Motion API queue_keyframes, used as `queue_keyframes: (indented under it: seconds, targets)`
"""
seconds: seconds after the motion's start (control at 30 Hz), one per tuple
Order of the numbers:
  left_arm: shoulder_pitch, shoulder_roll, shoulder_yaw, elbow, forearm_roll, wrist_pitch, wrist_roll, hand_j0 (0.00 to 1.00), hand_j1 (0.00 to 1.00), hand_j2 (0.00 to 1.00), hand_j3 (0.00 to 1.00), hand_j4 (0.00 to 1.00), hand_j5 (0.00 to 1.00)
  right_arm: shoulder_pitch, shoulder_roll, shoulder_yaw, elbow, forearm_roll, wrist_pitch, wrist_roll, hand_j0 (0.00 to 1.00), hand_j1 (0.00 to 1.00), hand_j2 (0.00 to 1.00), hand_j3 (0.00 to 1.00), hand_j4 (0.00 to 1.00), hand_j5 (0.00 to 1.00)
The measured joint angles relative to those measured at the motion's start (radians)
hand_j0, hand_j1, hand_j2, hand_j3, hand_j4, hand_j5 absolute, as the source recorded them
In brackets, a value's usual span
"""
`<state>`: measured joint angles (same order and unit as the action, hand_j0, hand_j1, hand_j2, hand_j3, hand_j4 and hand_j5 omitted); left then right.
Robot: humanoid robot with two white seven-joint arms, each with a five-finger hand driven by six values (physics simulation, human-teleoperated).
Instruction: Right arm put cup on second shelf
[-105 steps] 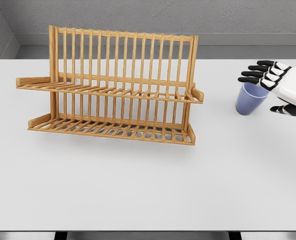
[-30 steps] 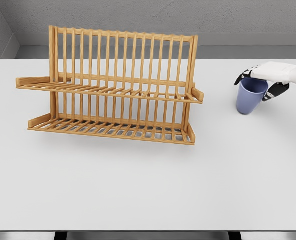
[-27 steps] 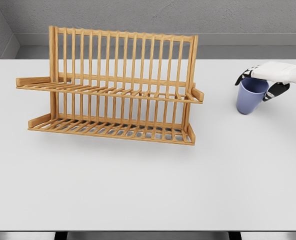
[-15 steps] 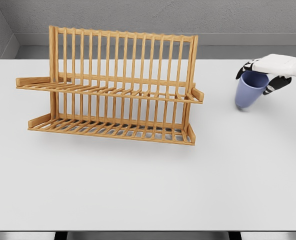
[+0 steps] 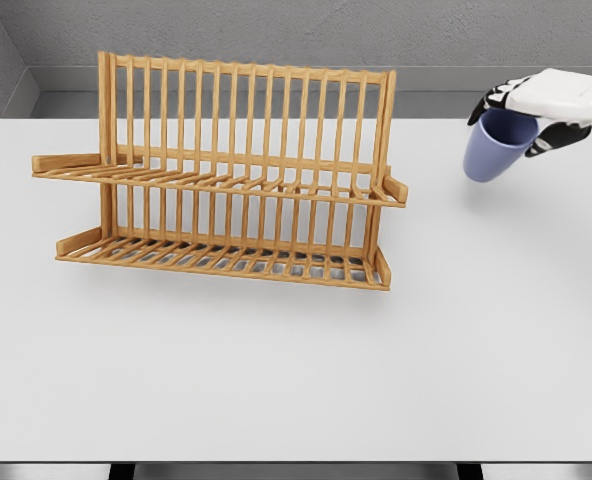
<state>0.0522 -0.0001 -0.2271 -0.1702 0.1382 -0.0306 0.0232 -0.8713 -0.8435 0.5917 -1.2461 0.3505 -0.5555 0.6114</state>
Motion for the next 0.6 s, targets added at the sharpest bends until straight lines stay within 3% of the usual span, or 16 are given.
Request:
queue_keyframes:
  seconds: [0.33, 0.6]
  targets:
    - [0.002, 0.000, 0.000, 0.000, 0.000, 0.000, 0.000, 1.00, 1.00, 1.00, 1.00, 1.00, 1.00, 0.025, -0.102, -0.057, -0.193, -0.002, 0.000, 0.000, 0.67, 0.67, 0.67, 0.67, 0.67, 0.67]
    - [0.002, 0.000, 0.000, 0.000, 0.000, 0.000, 0.000, 1.00, 1.00, 1.00, 1.00, 1.00, 1.00, 0.037, -0.128, -0.058, -0.381, -0.005, -0.002, 0.001, 0.67, 0.67, 0.67, 0.67, 0.67, 0.67]
